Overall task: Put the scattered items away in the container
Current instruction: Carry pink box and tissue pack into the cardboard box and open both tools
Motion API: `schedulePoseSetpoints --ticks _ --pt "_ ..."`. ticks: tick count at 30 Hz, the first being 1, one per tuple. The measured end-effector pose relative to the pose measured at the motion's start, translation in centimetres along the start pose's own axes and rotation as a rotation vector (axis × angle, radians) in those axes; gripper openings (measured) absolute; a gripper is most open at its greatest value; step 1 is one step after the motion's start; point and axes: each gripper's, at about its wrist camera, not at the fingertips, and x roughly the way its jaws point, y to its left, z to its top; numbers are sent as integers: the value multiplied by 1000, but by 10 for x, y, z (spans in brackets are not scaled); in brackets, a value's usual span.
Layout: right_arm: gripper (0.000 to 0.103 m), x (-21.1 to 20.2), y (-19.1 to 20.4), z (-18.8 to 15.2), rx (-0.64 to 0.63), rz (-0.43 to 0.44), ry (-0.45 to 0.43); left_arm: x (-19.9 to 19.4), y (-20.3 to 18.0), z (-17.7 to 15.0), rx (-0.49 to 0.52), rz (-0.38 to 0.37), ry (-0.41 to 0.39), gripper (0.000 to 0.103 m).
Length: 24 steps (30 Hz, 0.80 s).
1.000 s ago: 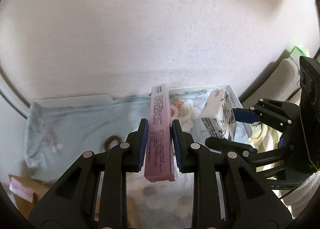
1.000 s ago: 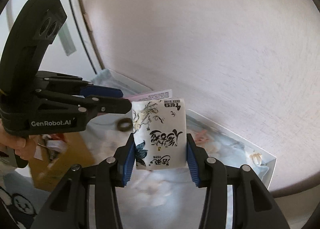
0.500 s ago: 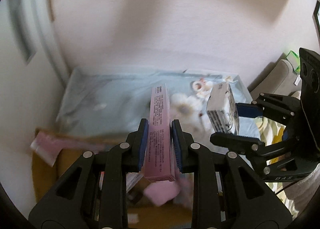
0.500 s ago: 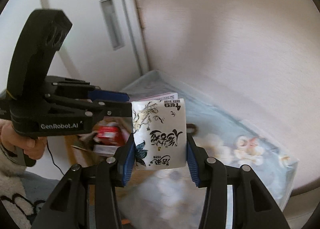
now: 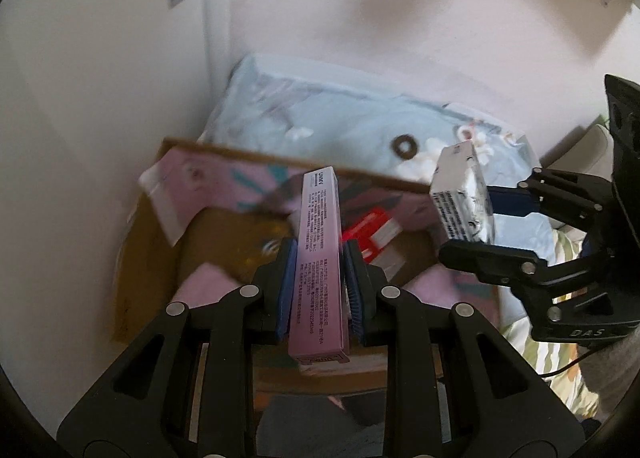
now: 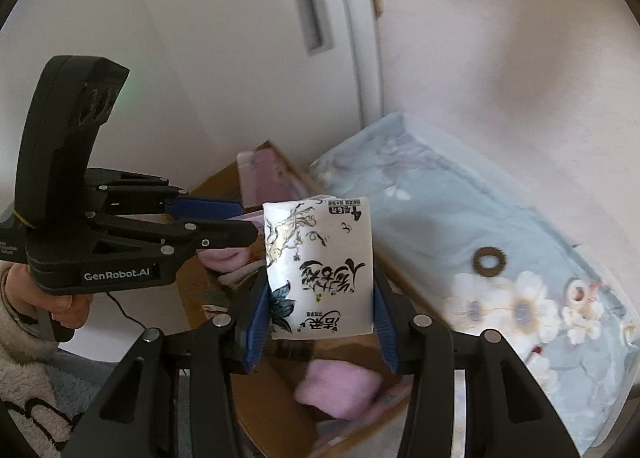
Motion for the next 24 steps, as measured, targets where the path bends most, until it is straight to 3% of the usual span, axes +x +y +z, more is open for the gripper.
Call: schedulePoseSetpoints --ticks 15,16,17,18,19,21,23,24 --pt "43 37 35 -20 -2 1 137 24 44 -31 -92 3 95 24" --pt "44 39 35 -20 2 -6 144 25 45 -31 -102 -5 108 28" --pt "45 42 34 -20 12 -9 154 26 45 -31 -109 -3 125 47" --pt "46 45 32 -20 25 -10 170 27 44 -31 -110 18 142 75" --pt "50 49 31 -20 38 -14 187 27 42 -31 -101 56 143 84" --pt "55 53 31 -21 44 -31 207 19 37 -30 -67 87 106 89" --pt "70 51 32 -22 40 -33 207 14 32 -30 -48 97 95 90" --pt "73 50 32 -22 42 -33 200 12 30 -30 -44 104 94 90"
